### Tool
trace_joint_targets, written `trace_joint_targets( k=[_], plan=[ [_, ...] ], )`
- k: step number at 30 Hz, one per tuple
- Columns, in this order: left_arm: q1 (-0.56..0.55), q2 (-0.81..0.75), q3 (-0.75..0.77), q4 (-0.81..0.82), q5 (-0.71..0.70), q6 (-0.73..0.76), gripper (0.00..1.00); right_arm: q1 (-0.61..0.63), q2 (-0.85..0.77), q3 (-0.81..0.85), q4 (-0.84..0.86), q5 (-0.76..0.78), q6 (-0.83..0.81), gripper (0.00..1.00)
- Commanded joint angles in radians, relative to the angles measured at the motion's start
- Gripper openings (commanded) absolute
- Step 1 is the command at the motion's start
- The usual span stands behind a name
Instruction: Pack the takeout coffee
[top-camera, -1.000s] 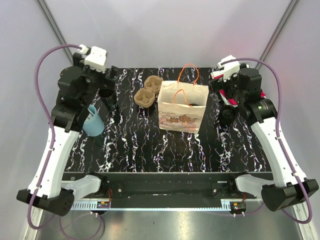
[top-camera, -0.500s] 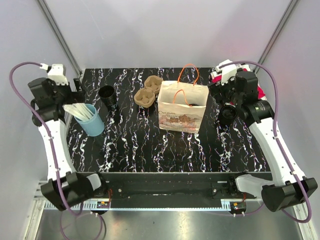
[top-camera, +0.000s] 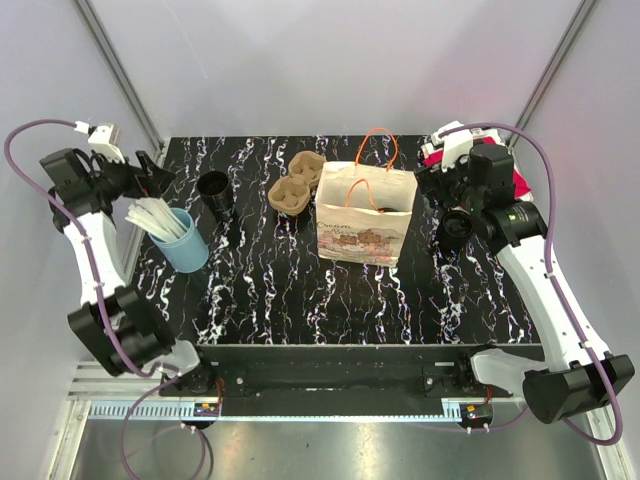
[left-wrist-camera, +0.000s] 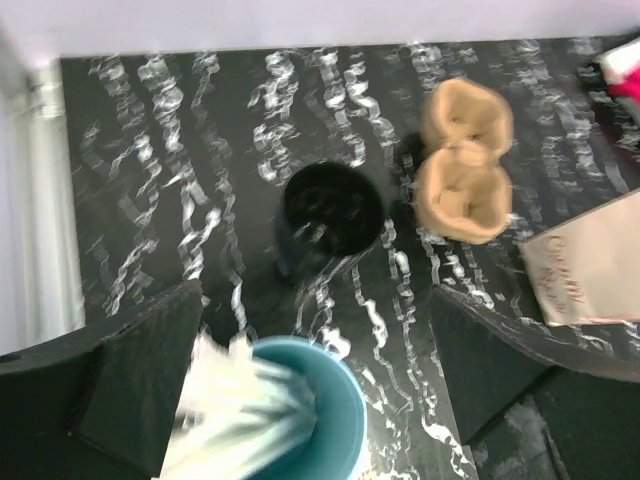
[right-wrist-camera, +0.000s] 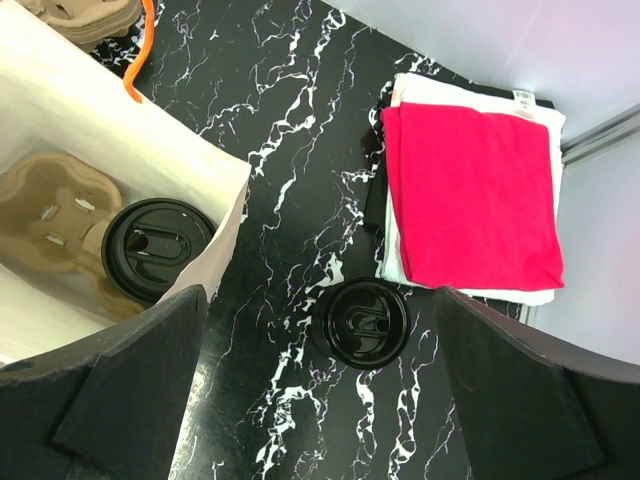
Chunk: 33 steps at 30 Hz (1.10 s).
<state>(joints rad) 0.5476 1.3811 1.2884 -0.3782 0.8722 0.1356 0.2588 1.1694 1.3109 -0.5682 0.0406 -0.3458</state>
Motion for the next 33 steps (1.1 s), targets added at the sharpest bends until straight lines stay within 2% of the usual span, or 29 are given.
trace_joint_targets(
  k=[1,7,9,15,20,25,33],
  plan=[
    [0.015,0.104,0.121,0.058,0.200,0.002,0.99,-0.006,-0.031,-0.012,0.034,-0.004,0.019,1.00],
    [0.018,0.197,0.173,0.029,0.174,0.051,0.99,-0.006,-0.034,-0.016,0.031,-0.007,0.027,1.00],
    [0.017,0.207,0.178,0.016,0.145,0.073,0.96,-0.006,-0.027,-0.016,0.031,-0.010,0.027,1.00],
    [0.020,0.158,0.143,-0.025,0.119,0.160,0.93,-0.004,-0.019,-0.016,0.030,-0.011,0.027,1.00],
    [0.020,0.119,0.114,-0.076,0.108,0.217,0.79,-0.006,-0.020,-0.015,0.025,-0.011,0.031,1.00],
    [0.028,0.102,0.111,-0.117,0.091,0.249,0.72,-0.006,-0.017,-0.015,0.022,-0.013,0.033,1.00],
    [0.031,0.102,0.150,-0.234,-0.015,0.335,0.71,-0.006,-0.024,-0.018,0.022,-0.021,0.034,1.00]
  ],
)
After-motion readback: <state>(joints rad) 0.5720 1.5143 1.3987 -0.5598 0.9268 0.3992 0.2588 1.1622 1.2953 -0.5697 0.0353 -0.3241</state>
